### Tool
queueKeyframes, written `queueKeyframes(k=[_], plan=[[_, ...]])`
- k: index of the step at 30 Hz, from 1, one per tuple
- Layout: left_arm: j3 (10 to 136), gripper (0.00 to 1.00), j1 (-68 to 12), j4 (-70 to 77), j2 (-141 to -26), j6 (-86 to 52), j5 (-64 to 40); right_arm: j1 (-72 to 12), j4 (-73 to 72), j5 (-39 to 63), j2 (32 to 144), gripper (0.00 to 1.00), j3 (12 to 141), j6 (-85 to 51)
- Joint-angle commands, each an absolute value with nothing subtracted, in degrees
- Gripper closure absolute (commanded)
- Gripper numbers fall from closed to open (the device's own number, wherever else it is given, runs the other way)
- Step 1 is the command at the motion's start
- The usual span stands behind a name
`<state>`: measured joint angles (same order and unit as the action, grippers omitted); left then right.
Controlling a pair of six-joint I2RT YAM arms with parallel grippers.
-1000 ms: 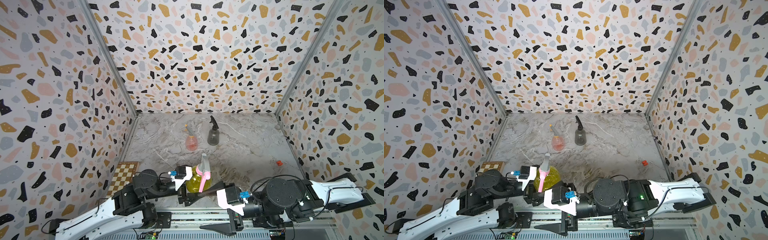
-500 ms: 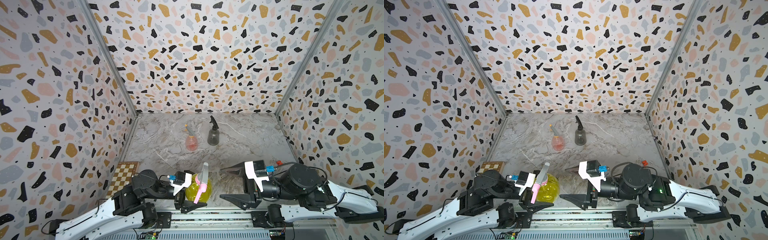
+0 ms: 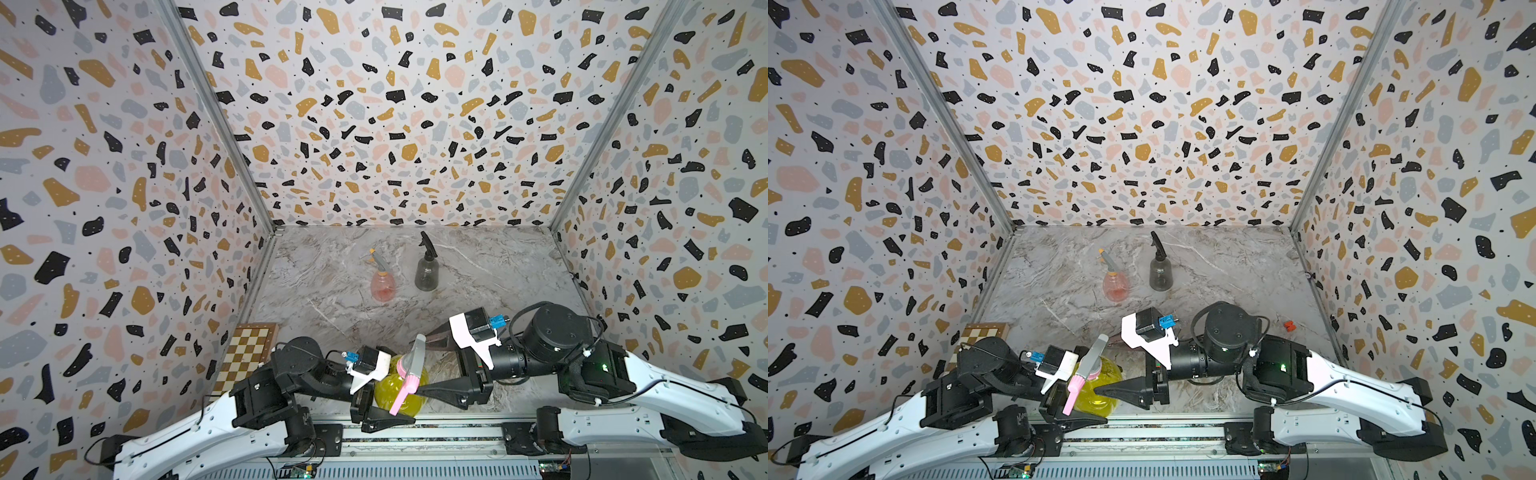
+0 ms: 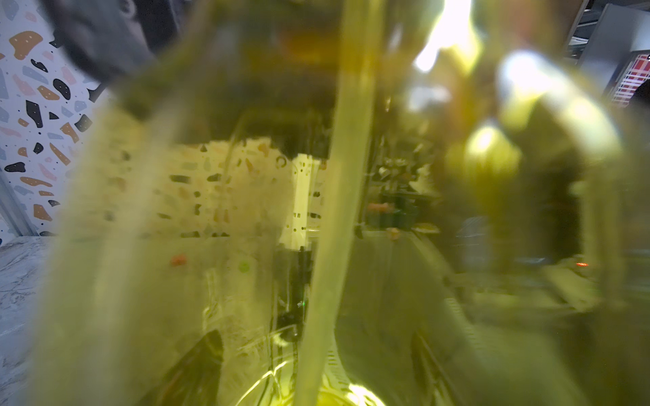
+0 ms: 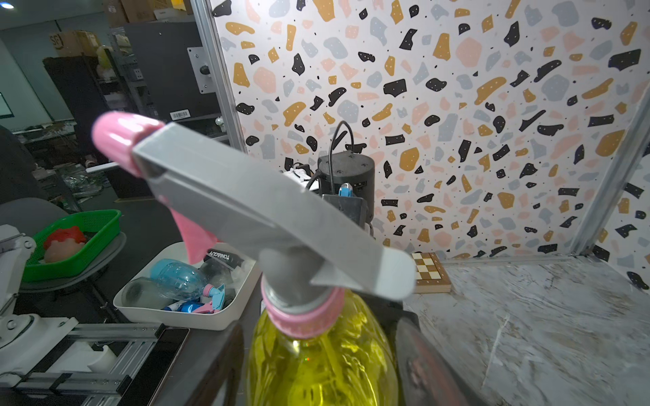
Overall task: Attach spray nozzles to spray bottles
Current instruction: Screw the spray nozzle on the spray bottle.
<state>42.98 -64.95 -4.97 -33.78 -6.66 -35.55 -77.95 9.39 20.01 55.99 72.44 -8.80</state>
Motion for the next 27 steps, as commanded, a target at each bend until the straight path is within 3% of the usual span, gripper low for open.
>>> queueKeyframes(k=[1,6,16,27], plan=[[42.94,1.0,-64.78,-1.49,-33.7,-6.68,-35.14,-77.76,5.84,22.3,56.0,0.33,75.32,-9.92],[42.94,1.0,-64.82,-1.32,-34.09,-6.66,-34.5,-77.76,5.13,22.46,57.08,0.36,75.91,-10.25],[43.07,1.0,-64.78,-1.32,-34.4,-6.71,-33.32,-77.73,5.04,22.0,57.86,0.54,76.25,-11.23],[42.97,1.0,-64.74,-1.23,-34.19,-6.76,-32.07,-77.78,4.31,20.87,56.23,0.53,74.81,-12.91]])
